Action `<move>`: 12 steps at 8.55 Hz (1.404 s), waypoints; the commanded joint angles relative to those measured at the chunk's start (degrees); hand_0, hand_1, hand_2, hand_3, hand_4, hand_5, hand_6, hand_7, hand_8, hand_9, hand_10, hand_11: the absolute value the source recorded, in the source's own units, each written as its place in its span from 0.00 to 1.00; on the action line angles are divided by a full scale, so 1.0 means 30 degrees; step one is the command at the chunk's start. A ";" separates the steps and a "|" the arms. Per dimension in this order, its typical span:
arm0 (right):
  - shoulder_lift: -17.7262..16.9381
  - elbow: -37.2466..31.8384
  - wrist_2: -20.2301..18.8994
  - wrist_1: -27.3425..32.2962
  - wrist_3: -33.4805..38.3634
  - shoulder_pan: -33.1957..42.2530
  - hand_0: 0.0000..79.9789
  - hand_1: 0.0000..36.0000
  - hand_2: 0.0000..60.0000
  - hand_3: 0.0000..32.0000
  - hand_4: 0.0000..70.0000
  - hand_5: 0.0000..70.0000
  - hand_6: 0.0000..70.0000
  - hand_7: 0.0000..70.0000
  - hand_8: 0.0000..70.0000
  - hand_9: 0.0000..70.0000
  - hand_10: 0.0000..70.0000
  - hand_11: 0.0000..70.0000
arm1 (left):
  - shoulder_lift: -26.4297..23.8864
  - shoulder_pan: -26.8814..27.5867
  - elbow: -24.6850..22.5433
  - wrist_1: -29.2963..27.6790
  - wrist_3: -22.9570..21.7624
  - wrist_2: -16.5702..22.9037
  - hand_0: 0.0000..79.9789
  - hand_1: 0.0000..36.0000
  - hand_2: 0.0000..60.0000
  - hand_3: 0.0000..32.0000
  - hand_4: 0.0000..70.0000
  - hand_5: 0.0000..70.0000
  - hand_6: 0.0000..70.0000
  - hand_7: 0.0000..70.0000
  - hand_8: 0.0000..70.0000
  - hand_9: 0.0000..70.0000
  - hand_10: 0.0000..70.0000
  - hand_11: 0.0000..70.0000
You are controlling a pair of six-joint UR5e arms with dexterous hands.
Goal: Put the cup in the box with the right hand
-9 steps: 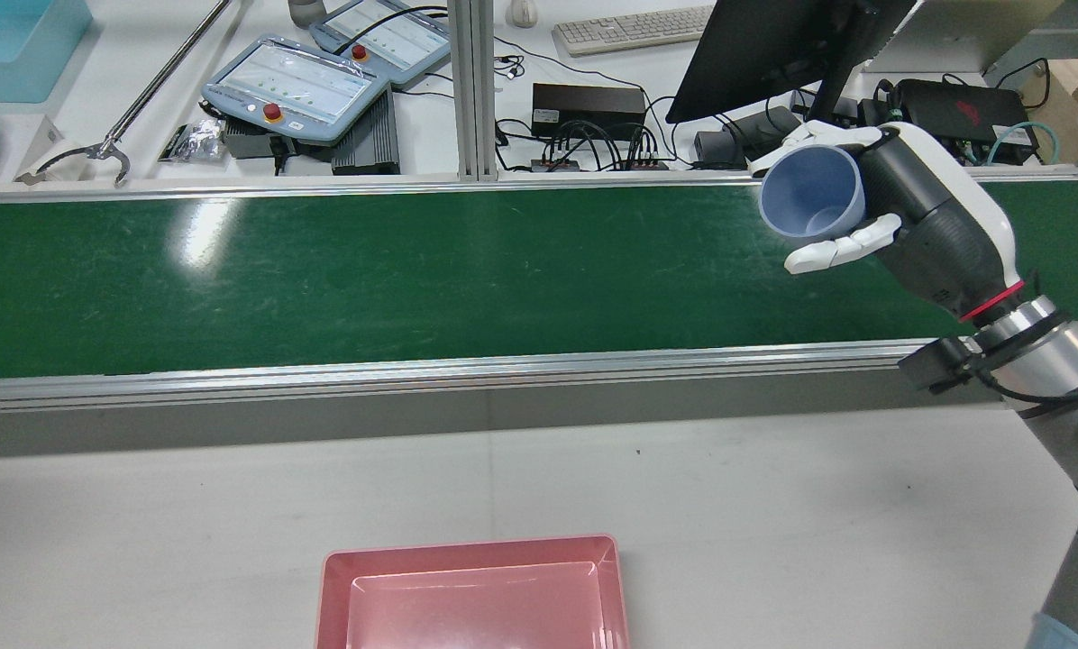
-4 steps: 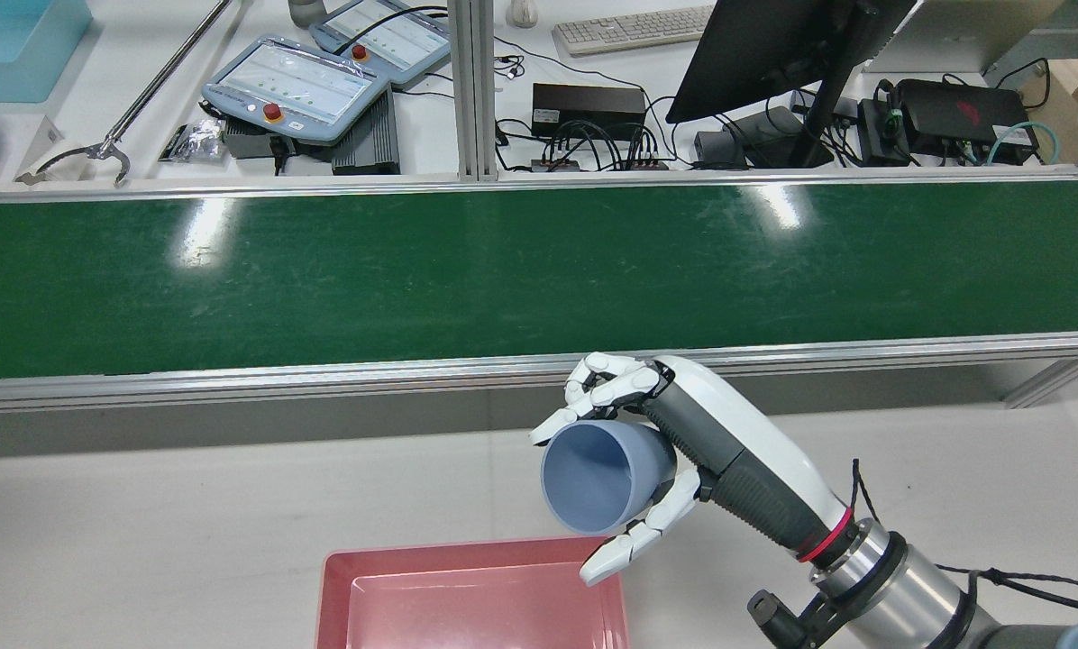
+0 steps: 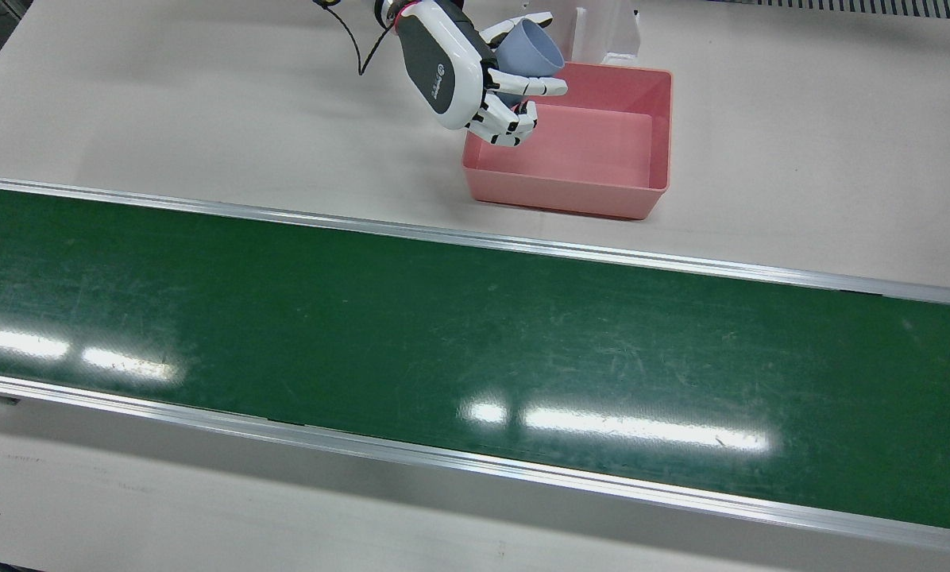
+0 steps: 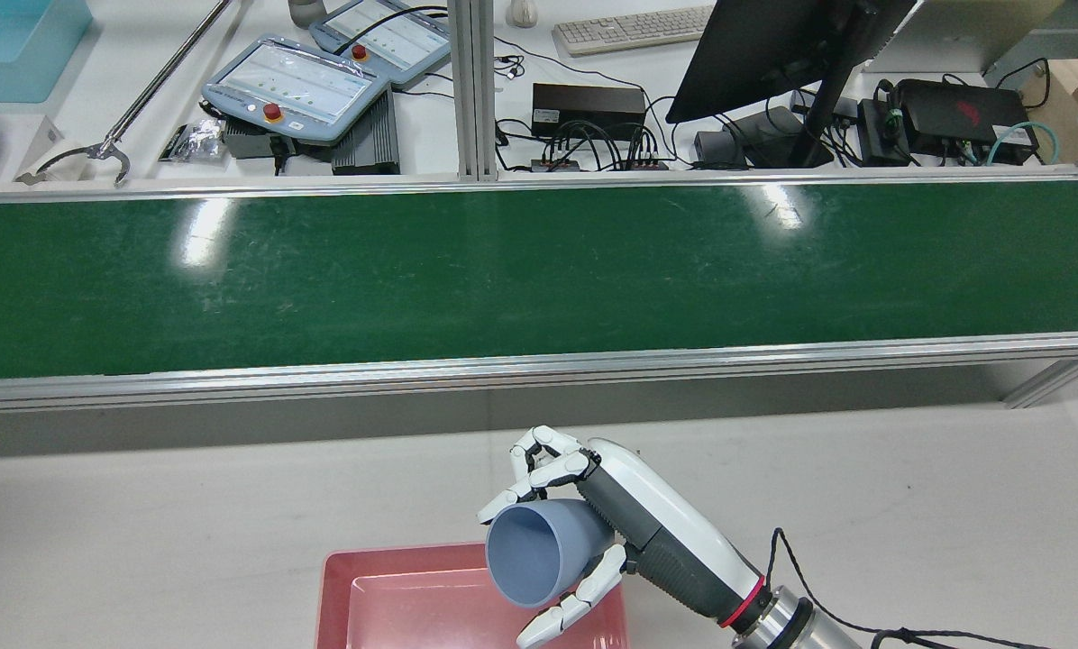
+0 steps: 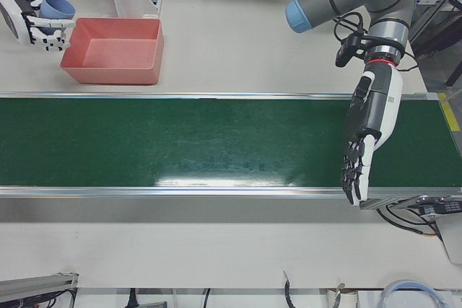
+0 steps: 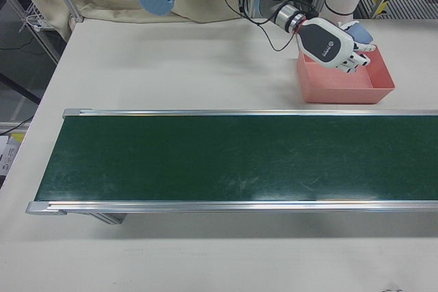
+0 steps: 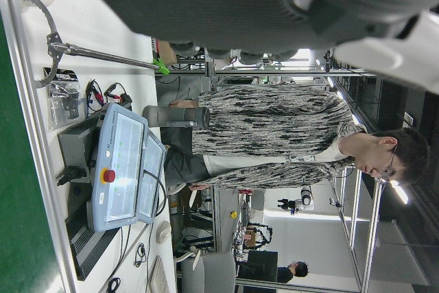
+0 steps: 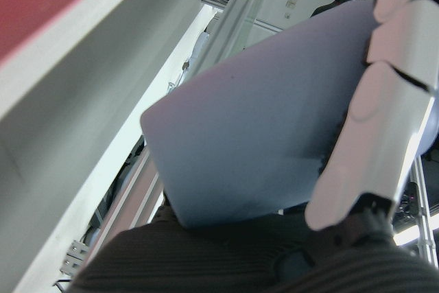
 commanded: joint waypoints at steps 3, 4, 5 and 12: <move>0.0056 -0.4660 0.1344 0.7180 0.0457 -0.1751 0.66 0.38 0.05 0.00 0.36 0.08 0.05 0.14 0.12 0.20 0.03 0.06 | 0.0000 -0.0015 -0.0002 -0.0008 0.0010 0.0000 0.00 0.00 0.00 0.00 0.00 0.00 0.00 0.00 0.00 0.00 0.00 0.00; -0.0032 -0.3409 0.1286 0.6745 0.0284 -0.1750 0.64 0.34 0.05 0.00 0.41 0.07 0.06 0.16 0.13 0.22 0.01 0.03 | 0.0000 -0.0015 -0.0002 -0.0008 -0.0019 0.0000 0.00 0.00 0.00 0.00 0.00 0.00 0.00 0.00 0.00 0.00 0.00 0.00; -0.0062 -0.2556 0.1286 0.5986 0.0253 -0.1721 0.63 0.38 0.16 0.00 0.36 0.07 0.06 0.17 0.13 0.23 0.00 0.02 | 0.0000 0.0014 -0.0002 -0.0008 0.0010 0.0000 0.00 0.00 0.00 0.00 0.00 0.00 0.00 0.00 0.00 0.00 0.00 0.00; -0.6181 0.5654 0.0616 0.1431 0.4323 0.2742 0.62 0.25 0.02 0.00 0.49 0.05 0.07 0.24 0.15 0.27 0.00 0.01 | 0.0000 -0.0015 0.0057 -0.0066 0.0010 0.0000 0.00 0.00 0.00 0.00 0.00 0.00 0.00 0.00 0.00 0.00 0.00 0.00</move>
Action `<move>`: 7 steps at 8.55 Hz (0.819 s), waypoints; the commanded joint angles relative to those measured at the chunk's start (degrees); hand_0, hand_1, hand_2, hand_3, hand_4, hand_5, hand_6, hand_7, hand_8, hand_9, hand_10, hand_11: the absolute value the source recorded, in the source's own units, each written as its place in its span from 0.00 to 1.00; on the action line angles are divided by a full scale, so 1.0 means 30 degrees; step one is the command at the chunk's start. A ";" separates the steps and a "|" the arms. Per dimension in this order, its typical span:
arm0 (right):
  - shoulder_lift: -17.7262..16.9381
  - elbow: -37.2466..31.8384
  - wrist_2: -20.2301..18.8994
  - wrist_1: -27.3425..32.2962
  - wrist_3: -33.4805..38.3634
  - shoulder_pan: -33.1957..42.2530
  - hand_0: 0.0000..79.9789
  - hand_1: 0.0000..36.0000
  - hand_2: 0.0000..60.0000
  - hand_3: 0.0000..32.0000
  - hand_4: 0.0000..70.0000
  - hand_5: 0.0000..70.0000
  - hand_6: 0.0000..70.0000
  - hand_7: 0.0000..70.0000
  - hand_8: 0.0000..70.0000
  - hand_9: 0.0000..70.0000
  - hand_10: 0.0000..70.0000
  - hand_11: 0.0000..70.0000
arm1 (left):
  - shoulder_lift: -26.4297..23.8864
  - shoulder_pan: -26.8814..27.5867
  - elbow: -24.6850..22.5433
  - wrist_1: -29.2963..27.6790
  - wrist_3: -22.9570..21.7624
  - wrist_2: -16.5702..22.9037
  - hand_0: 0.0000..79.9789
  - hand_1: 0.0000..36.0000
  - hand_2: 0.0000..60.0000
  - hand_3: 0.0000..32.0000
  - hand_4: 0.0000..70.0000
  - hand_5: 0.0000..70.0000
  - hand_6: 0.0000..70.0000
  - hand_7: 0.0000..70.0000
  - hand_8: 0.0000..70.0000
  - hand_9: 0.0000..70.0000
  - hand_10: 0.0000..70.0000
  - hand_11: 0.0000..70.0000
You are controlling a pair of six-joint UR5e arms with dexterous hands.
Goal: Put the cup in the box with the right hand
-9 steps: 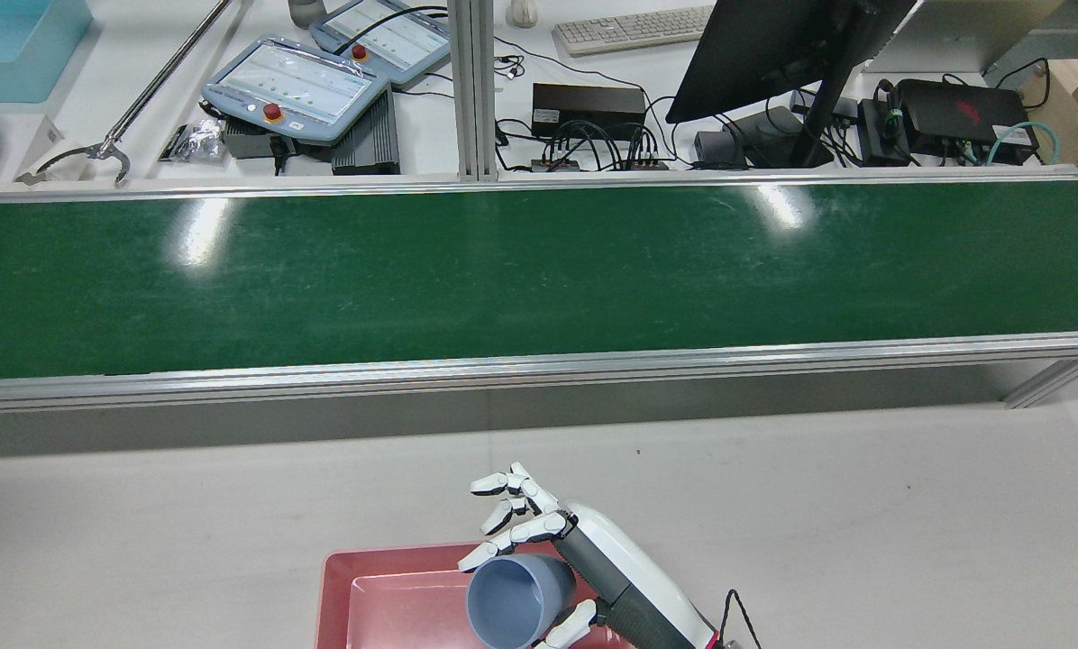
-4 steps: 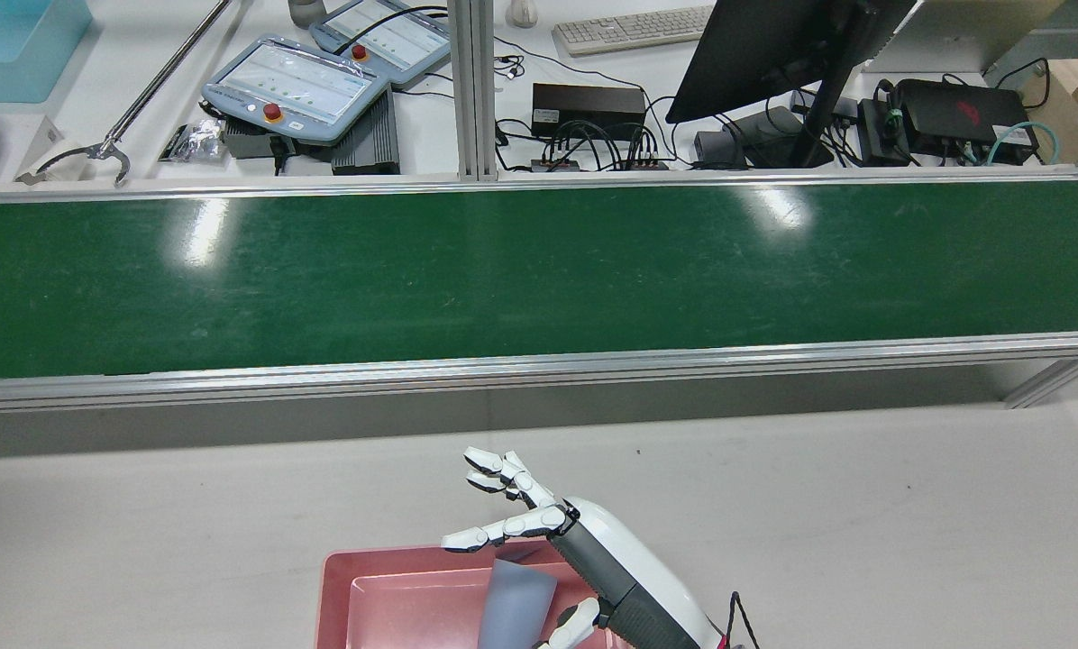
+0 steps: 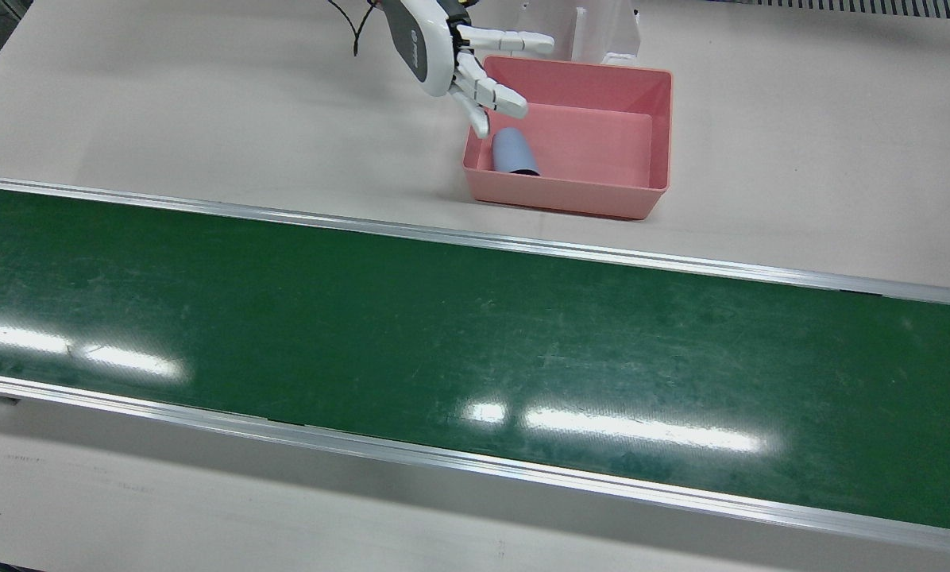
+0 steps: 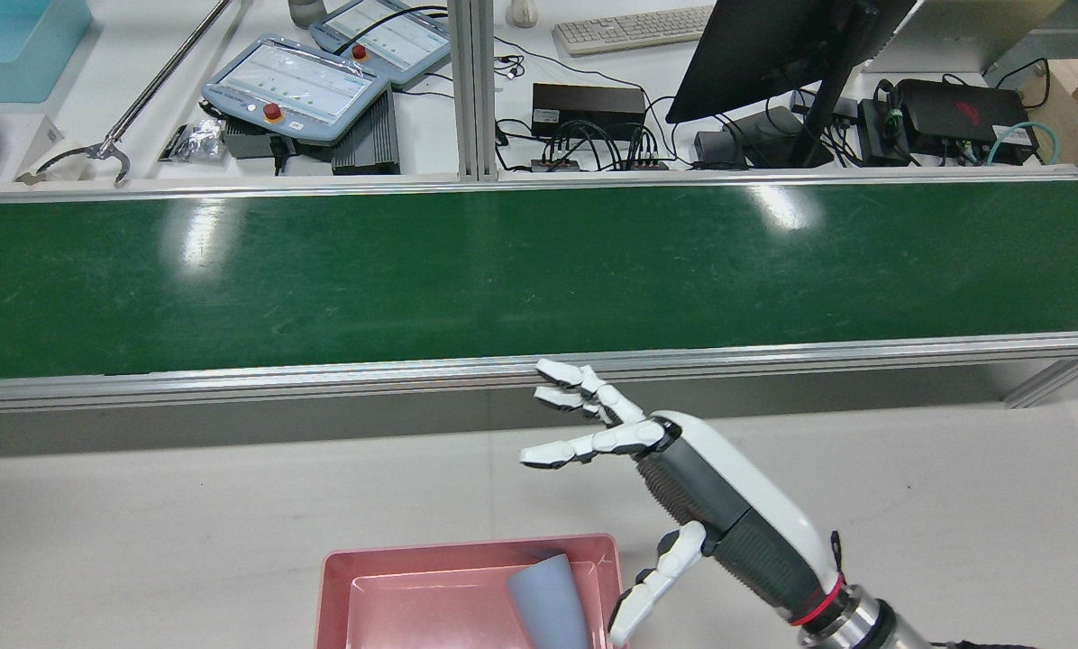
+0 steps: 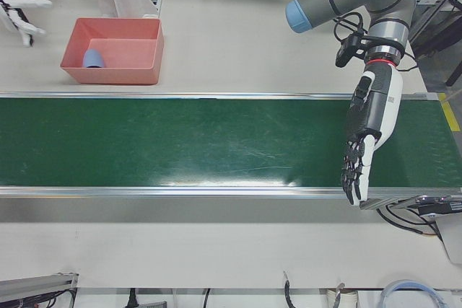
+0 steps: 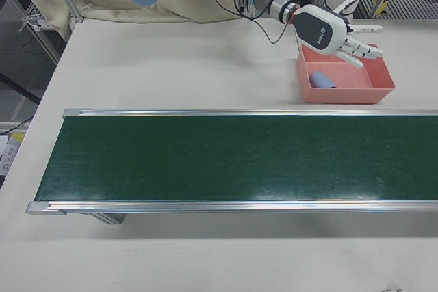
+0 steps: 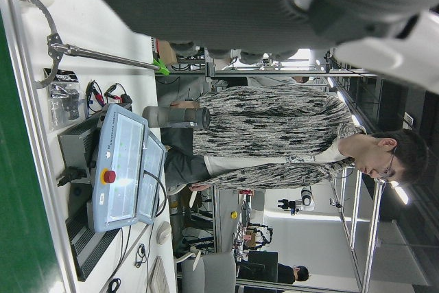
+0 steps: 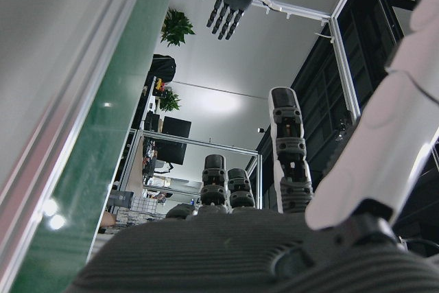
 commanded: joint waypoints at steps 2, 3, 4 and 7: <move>-0.2011 0.1186 -0.4542 -0.8710 0.9432 0.9126 0.64 0.38 0.15 0.00 0.50 0.07 0.08 0.26 0.16 0.29 0.02 0.05 | 0.0000 0.0022 0.0017 -0.0009 0.0001 0.0000 0.00 0.00 0.00 0.00 0.00 0.00 0.00 0.00 0.00 0.00 0.00 0.00; -0.1543 -0.1116 -0.7667 -0.8791 1.1632 1.2755 0.70 0.52 0.16 0.00 0.46 0.09 0.09 0.27 0.18 0.30 0.04 0.08 | 0.0000 0.0022 0.0017 -0.0009 0.0001 0.0000 0.00 0.00 0.00 0.00 0.00 0.00 0.00 0.00 0.00 0.00 0.00 0.00; -0.0784 -0.2937 -1.0164 -0.8733 1.2901 1.5634 0.70 0.45 0.06 0.00 0.48 0.09 0.09 0.28 0.18 0.31 0.06 0.11 | 0.0000 0.0022 0.0017 -0.0009 0.0001 0.0000 0.00 0.00 0.00 0.00 0.00 0.00 0.00 0.00 0.00 0.00 0.00 0.00; -0.1825 -0.9319 -1.2736 -0.2608 1.6946 2.0979 0.66 0.45 0.17 0.00 0.37 0.09 0.09 0.26 0.18 0.31 0.08 0.14 | 0.0000 -0.0007 -0.0012 0.0020 -0.0028 0.0000 0.00 0.00 0.00 0.00 0.00 0.00 0.00 0.00 0.00 0.00 0.00 0.00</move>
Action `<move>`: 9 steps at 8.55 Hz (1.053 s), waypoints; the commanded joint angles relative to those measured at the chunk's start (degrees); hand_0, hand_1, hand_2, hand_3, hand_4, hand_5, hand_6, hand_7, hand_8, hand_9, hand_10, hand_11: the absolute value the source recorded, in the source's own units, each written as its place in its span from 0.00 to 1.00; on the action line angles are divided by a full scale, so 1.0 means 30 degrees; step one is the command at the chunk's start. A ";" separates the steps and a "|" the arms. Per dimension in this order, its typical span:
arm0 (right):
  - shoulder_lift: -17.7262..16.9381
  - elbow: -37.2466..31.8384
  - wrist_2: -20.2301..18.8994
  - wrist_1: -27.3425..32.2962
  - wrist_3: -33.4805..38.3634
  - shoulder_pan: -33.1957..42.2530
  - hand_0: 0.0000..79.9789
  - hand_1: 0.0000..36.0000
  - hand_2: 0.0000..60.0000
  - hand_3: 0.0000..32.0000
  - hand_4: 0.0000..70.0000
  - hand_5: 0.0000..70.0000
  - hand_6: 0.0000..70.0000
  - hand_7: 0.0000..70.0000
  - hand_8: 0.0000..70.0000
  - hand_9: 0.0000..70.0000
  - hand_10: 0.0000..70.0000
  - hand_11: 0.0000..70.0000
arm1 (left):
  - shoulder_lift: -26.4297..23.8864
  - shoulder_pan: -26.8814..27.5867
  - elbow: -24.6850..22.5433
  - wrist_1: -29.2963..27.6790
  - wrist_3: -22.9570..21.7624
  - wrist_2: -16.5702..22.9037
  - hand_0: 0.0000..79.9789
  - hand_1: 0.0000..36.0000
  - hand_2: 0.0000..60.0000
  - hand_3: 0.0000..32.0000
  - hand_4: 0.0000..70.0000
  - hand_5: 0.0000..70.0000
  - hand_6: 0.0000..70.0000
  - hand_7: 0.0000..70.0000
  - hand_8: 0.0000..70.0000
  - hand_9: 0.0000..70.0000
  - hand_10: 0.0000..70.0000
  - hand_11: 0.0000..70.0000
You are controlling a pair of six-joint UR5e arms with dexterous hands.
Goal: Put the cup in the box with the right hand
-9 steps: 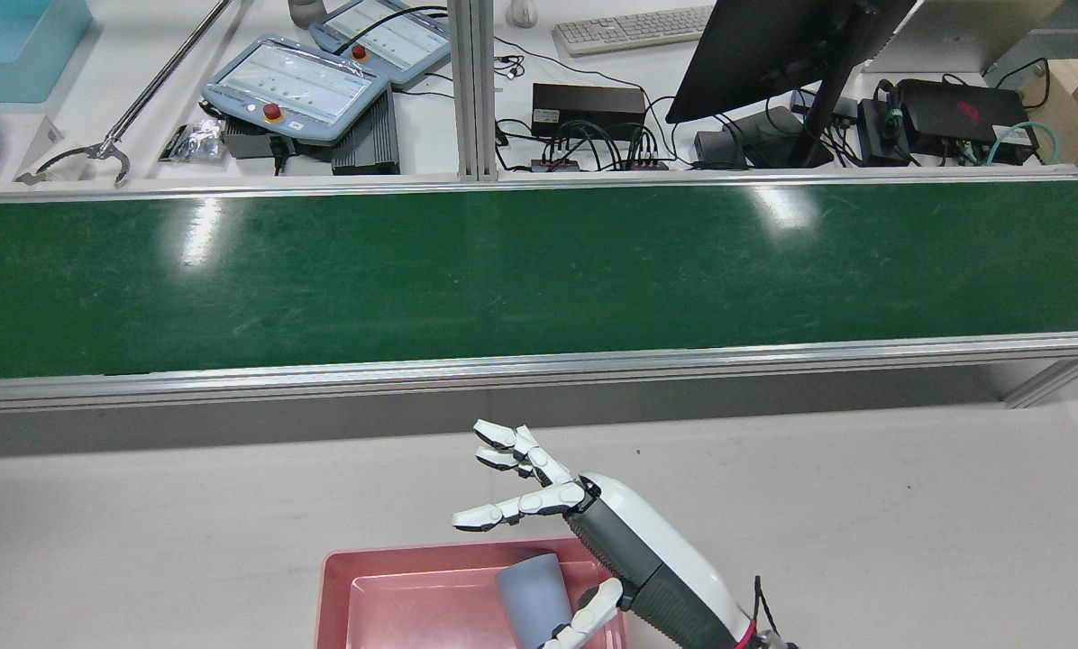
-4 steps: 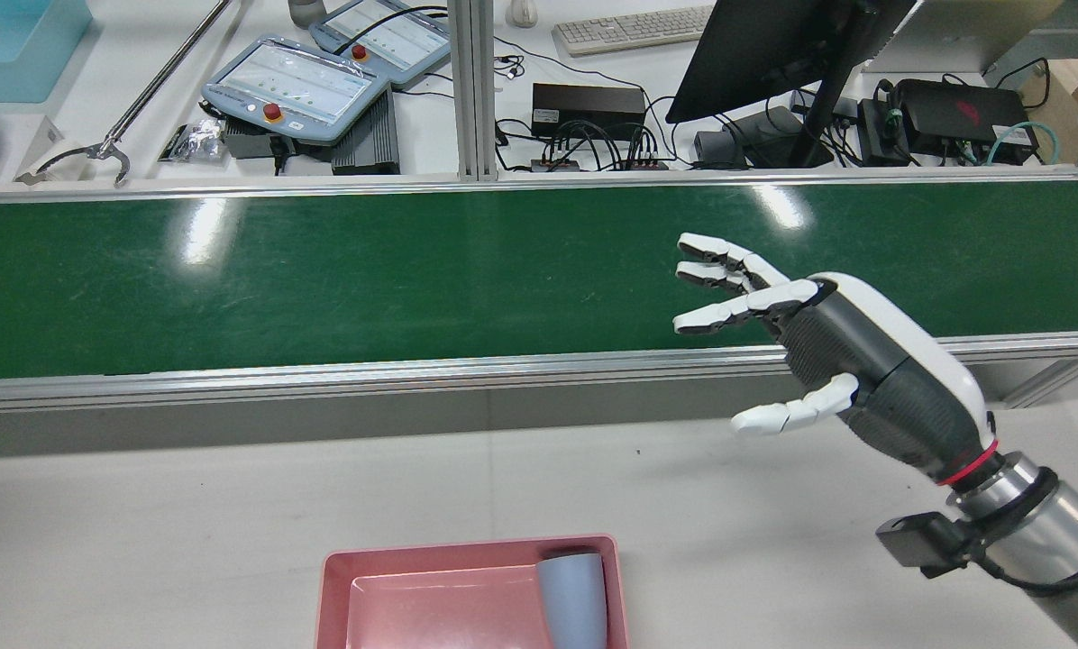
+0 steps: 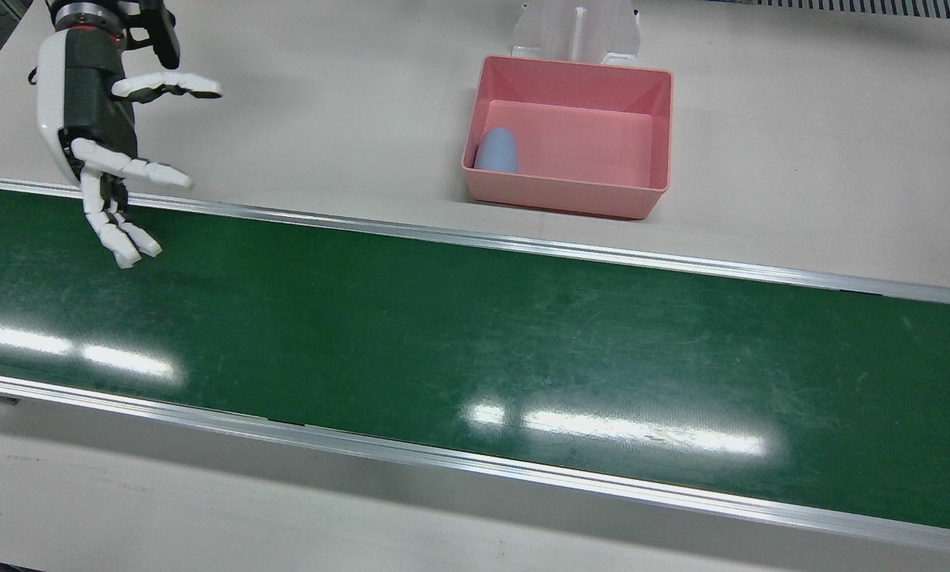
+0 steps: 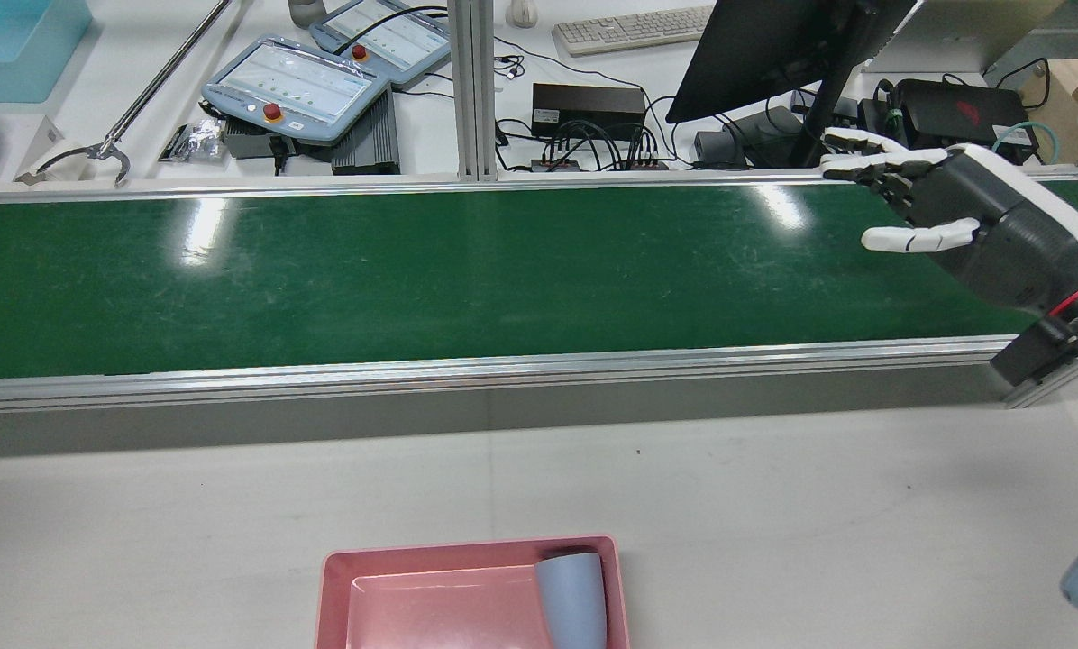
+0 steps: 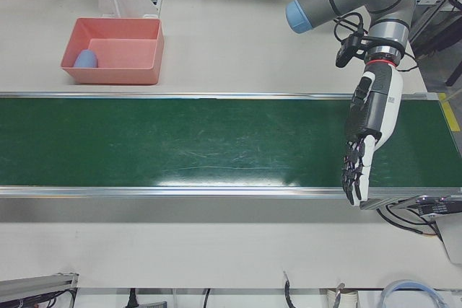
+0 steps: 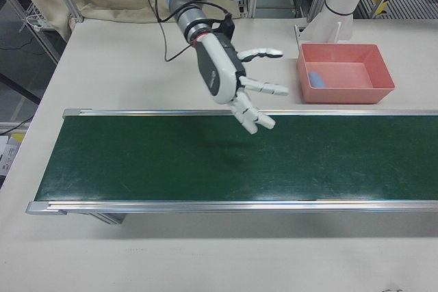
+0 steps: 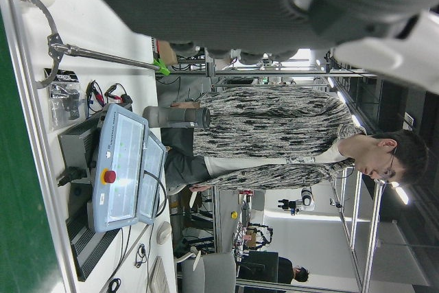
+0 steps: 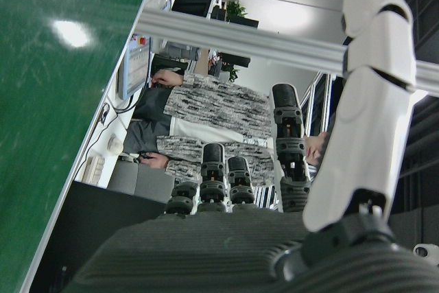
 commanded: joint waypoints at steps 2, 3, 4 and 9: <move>-0.1588 -0.6320 -0.3600 0.5702 0.3071 0.8089 0.68 0.41 0.06 0.00 0.49 0.09 0.09 0.28 0.19 0.32 0.09 0.15 | 0.0000 -0.0011 -0.0029 0.0000 0.0010 0.0000 0.00 0.00 0.00 0.00 0.00 0.00 0.00 0.00 0.00 0.00 0.00 0.00; -0.1592 -0.6763 -0.3989 0.6023 0.2954 0.9823 0.66 0.46 0.19 0.00 0.51 0.08 0.10 0.32 0.19 0.33 0.08 0.13 | 0.0000 0.0018 0.0000 -0.0029 0.0010 0.0000 0.00 0.00 0.00 0.00 0.00 0.00 0.00 0.00 0.00 0.00 0.00 0.00; -0.2201 -0.6854 -0.4079 0.6461 0.2837 1.0652 0.67 0.40 0.10 0.00 0.57 0.08 0.10 0.35 0.19 0.34 0.08 0.14 | 0.0000 -0.0010 0.0000 -0.0030 0.0010 0.0000 0.00 0.00 0.00 0.00 0.00 0.00 0.00 0.00 0.00 0.00 0.00 0.00; -0.2704 -0.7470 -0.4403 0.6934 0.2748 1.2328 0.67 0.41 0.12 0.00 0.59 0.08 0.12 0.41 0.21 0.36 0.11 0.18 | 0.0000 0.0018 0.0000 0.0000 0.0010 0.0000 0.00 0.00 0.00 0.00 0.00 0.00 0.00 0.00 0.00 0.00 0.00 0.00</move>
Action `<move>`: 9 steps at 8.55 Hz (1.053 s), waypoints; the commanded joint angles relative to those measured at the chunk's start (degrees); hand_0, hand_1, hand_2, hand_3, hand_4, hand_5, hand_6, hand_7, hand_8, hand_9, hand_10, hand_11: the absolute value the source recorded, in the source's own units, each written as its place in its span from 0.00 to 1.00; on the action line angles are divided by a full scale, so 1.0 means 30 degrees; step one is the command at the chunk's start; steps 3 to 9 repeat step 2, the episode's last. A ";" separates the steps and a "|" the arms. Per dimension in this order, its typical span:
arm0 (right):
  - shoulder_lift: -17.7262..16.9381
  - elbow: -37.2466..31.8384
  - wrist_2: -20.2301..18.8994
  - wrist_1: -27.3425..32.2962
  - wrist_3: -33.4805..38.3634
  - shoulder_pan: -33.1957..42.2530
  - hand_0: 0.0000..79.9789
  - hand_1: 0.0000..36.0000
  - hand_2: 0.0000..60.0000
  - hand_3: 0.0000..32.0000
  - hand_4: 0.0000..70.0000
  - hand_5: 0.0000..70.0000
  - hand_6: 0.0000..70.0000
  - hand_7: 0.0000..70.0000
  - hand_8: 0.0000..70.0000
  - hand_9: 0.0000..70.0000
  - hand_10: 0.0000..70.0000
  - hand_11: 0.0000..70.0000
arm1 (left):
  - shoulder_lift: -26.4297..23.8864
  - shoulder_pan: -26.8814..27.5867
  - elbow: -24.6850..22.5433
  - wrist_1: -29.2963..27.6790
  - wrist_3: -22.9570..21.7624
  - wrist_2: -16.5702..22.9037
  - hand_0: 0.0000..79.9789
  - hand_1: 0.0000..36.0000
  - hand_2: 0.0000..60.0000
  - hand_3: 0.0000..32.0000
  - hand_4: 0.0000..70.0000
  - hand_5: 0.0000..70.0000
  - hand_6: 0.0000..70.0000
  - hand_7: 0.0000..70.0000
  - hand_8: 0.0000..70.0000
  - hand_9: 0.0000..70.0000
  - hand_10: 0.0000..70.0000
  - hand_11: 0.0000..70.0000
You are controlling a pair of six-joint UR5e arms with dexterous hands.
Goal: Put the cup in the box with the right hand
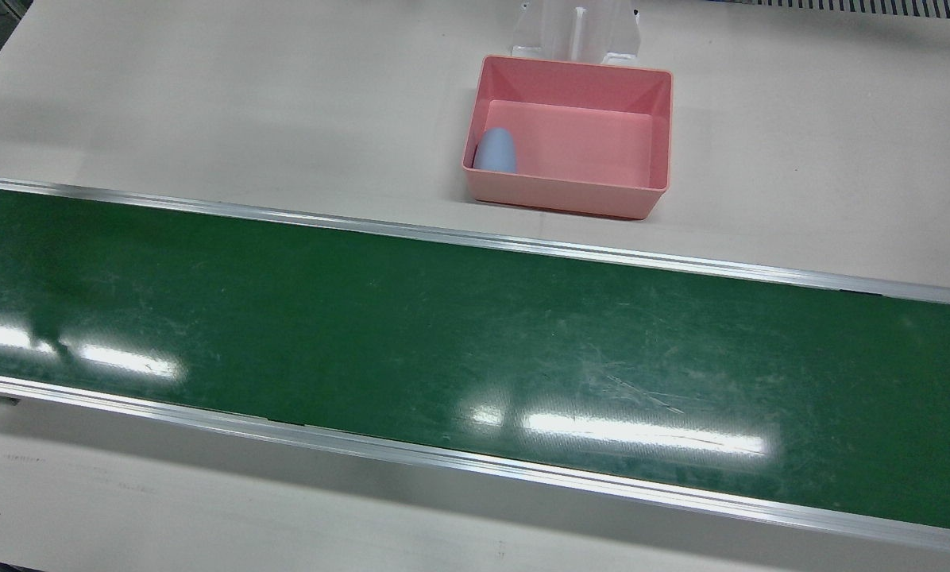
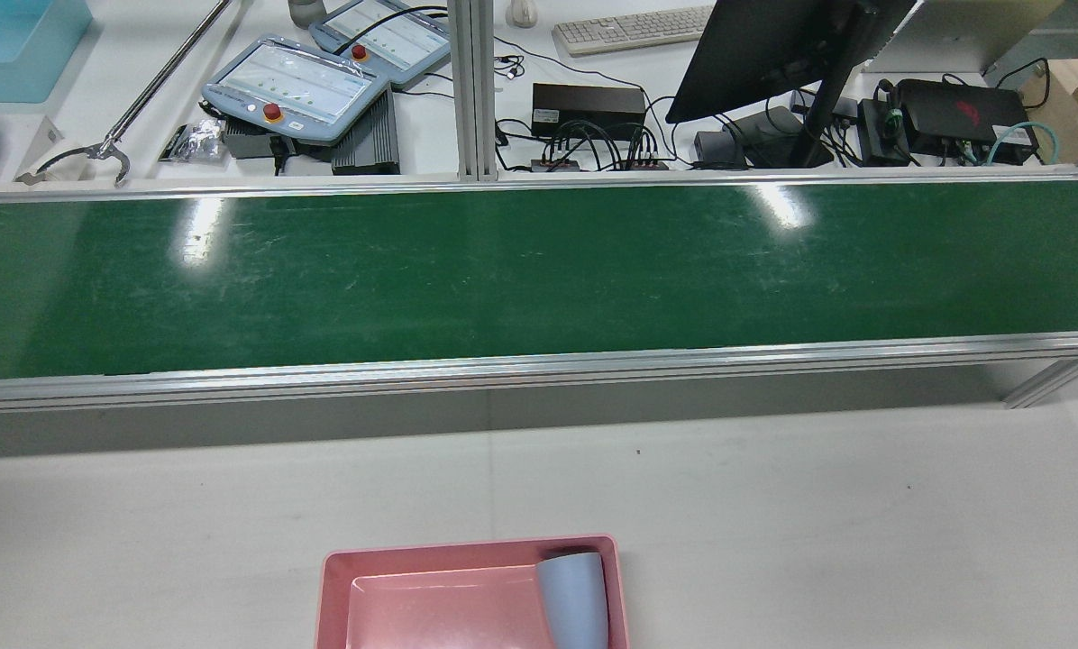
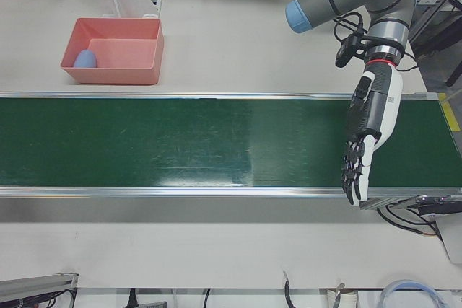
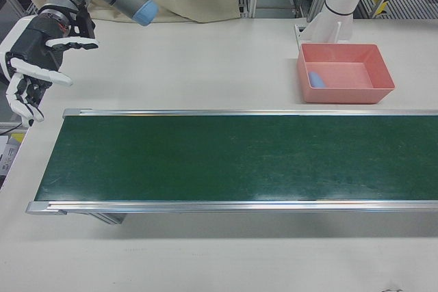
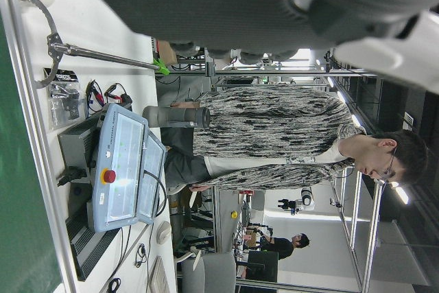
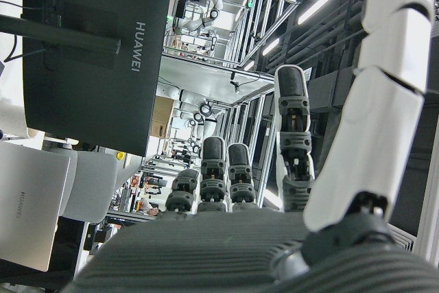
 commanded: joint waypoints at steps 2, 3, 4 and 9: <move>-0.0365 -0.0108 -0.0089 0.0046 -0.0095 0.1451 0.68 0.42 0.09 0.00 0.56 0.09 0.12 0.41 0.21 0.37 0.11 0.18 | 0.0000 0.0013 -0.0028 0.0008 0.0011 0.0000 0.00 0.00 0.00 0.00 0.00 0.00 0.00 0.00 0.00 0.00 0.00 0.00; -0.0365 -0.0108 -0.0089 0.0046 -0.0095 0.1451 0.68 0.42 0.09 0.00 0.56 0.09 0.12 0.41 0.21 0.37 0.11 0.18 | 0.0000 0.0013 -0.0028 0.0008 0.0011 0.0000 0.00 0.00 0.00 0.00 0.00 0.00 0.00 0.00 0.00 0.00 0.00 0.00; -0.0365 -0.0108 -0.0089 0.0046 -0.0095 0.1451 0.68 0.42 0.09 0.00 0.56 0.09 0.12 0.41 0.21 0.37 0.11 0.18 | 0.0000 0.0013 -0.0028 0.0008 0.0011 0.0000 0.00 0.00 0.00 0.00 0.00 0.00 0.00 0.00 0.00 0.00 0.00 0.00; -0.0365 -0.0108 -0.0089 0.0046 -0.0095 0.1451 0.68 0.42 0.09 0.00 0.56 0.09 0.12 0.41 0.21 0.37 0.11 0.18 | 0.0000 0.0013 -0.0028 0.0008 0.0011 0.0000 0.00 0.00 0.00 0.00 0.00 0.00 0.00 0.00 0.00 0.00 0.00 0.00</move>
